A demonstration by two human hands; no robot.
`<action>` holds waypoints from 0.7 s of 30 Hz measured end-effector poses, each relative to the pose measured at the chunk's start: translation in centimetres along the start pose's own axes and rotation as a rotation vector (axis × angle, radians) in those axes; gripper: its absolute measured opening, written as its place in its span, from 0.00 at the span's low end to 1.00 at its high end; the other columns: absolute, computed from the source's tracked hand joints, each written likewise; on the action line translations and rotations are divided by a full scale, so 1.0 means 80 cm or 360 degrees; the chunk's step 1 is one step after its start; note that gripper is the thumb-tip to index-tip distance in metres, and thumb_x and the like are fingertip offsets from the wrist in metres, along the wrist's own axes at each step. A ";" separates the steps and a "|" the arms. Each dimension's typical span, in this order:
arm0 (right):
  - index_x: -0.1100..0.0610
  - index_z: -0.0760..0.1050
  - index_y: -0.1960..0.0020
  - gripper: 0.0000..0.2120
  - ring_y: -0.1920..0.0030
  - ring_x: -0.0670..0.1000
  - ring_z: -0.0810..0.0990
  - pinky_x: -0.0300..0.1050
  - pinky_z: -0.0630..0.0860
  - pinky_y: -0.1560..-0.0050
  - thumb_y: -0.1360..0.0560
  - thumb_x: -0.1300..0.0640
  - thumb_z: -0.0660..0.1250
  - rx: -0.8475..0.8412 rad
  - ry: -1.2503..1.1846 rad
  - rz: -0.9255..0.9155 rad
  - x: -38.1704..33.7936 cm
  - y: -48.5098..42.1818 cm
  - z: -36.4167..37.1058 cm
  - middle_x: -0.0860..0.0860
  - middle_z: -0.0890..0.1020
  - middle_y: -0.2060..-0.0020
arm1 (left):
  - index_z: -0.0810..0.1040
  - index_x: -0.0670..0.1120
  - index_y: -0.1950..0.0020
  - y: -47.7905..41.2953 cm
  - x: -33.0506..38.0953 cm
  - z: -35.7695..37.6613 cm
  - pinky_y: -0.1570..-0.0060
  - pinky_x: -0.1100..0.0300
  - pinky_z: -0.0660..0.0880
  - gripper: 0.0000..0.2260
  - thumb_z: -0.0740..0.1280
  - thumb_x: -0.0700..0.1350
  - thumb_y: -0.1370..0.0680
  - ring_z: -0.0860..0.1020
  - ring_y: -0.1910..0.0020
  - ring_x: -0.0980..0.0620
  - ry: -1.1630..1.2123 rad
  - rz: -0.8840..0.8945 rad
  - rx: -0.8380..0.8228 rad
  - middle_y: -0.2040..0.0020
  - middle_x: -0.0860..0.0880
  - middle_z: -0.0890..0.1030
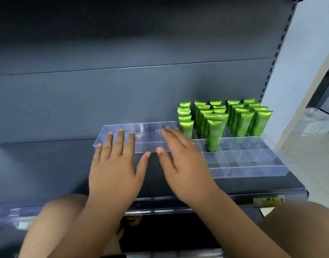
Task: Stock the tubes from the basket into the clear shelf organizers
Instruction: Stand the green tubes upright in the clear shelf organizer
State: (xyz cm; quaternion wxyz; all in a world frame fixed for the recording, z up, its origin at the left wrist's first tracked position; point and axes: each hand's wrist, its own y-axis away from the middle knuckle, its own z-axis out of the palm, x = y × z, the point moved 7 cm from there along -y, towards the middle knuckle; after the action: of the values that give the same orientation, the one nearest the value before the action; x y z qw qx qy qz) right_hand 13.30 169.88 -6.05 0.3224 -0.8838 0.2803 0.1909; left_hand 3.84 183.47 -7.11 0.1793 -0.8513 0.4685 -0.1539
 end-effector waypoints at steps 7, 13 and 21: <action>0.54 0.63 0.21 0.26 0.21 0.49 0.57 0.47 0.56 0.21 0.16 0.46 0.49 -0.0246 -0.0213 -0.0473 -0.201 0.003 0.122 0.49 0.65 0.22 | 0.69 0.46 0.22 0.121 -0.193 -0.083 0.24 0.42 0.59 0.33 0.51 0.64 0.20 0.63 0.21 0.42 -0.0197 -0.0616 0.0143 0.22 0.44 0.68; 0.57 0.65 0.23 0.26 0.21 0.56 0.61 0.54 0.63 0.24 0.17 0.49 0.49 -0.0482 -0.0389 -0.0788 -0.376 0.062 0.276 0.54 0.67 0.23 | 0.67 0.44 0.22 0.289 -0.351 -0.117 0.23 0.44 0.58 0.35 0.47 0.65 0.19 0.61 0.21 0.42 -0.0382 -0.1280 0.0102 0.22 0.44 0.67; 0.57 0.52 0.18 0.29 0.19 0.56 0.54 0.55 0.56 0.22 0.15 0.49 0.53 -0.1271 0.0113 -0.1111 -0.429 0.172 0.471 0.54 0.57 0.19 | 0.68 0.44 0.23 0.470 -0.452 -0.034 0.21 0.45 0.55 0.32 0.51 0.65 0.18 0.59 0.20 0.44 -0.0272 -0.1825 -0.0254 0.21 0.44 0.67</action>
State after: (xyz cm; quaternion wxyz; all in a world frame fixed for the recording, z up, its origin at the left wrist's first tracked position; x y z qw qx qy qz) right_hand -27.50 199.44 -21.75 -0.0044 -0.9844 -0.1143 0.1340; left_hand -43.78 195.18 -25.00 0.0398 -0.9891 -0.0729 -0.1213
